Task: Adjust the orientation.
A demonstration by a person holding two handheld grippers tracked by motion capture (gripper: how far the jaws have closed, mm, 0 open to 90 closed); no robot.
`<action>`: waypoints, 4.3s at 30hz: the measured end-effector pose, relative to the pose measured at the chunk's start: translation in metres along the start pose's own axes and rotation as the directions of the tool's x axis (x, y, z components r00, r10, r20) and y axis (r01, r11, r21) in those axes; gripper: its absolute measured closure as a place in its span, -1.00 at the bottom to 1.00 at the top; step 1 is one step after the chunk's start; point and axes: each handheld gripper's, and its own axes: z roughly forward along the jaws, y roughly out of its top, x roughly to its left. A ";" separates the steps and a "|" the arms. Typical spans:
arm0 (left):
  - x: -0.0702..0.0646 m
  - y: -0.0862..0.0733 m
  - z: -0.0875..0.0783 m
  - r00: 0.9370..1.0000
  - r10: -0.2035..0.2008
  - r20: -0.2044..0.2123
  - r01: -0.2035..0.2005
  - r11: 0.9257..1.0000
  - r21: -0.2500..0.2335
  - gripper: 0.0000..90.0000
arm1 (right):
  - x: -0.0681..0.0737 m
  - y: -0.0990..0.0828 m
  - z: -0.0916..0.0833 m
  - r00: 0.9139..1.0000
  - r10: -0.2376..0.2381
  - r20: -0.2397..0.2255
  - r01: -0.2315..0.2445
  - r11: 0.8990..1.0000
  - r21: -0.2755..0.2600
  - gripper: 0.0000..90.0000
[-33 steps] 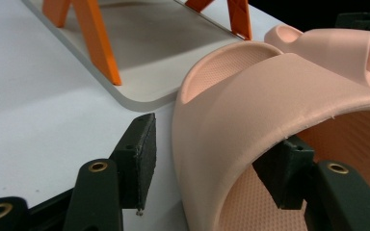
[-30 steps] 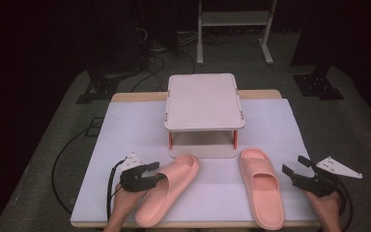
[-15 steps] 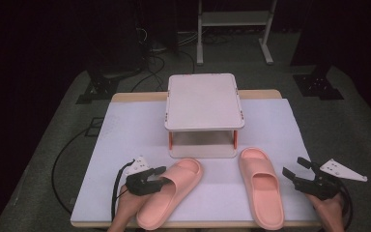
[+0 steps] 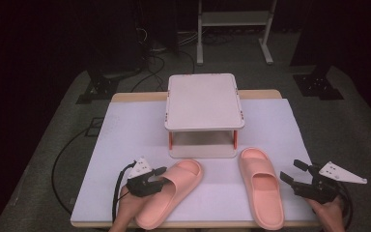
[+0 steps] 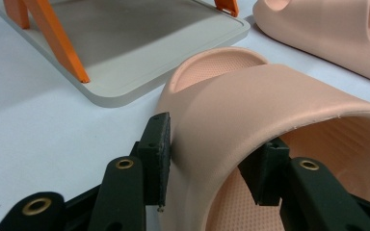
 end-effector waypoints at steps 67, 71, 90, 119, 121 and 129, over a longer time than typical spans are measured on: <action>0.011 -0.004 -0.014 0.992 -0.101 -0.074 0.095 0.991 -0.091 0.67 | 0.029 -0.004 0.030 0.993 -0.112 0.044 0.103 0.982 0.160 0.55; 0.011 -0.004 -0.014 0.992 -0.104 -0.071 0.097 0.991 -0.094 0.67 | 0.029 -0.002 0.030 0.992 -0.115 0.043 0.107 0.981 0.159 0.60; 0.011 -0.003 -0.017 0.991 -0.120 -0.053 0.113 0.987 -0.118 0.68 | 0.032 0.001 0.028 0.996 -0.092 0.012 0.089 0.983 0.158 0.79; 0.007 0.006 -0.029 0.993 -0.119 -0.003 0.117 0.981 -0.153 0.69 | 0.046 0.015 0.027 0.998 -0.051 -0.038 0.055 0.993 0.102 0.82; 0.008 0.007 -0.031 0.993 -0.121 -0.001 0.119 0.980 -0.157 0.69 | 0.047 0.016 0.027 0.998 -0.049 -0.039 0.053 0.994 0.101 0.82; 0.006 0.021 -0.042 0.995 -0.103 0.005 0.102 0.977 -0.186 0.69 | 0.054 0.026 0.025 0.997 -0.055 -0.053 0.059 0.995 0.079 0.82</action>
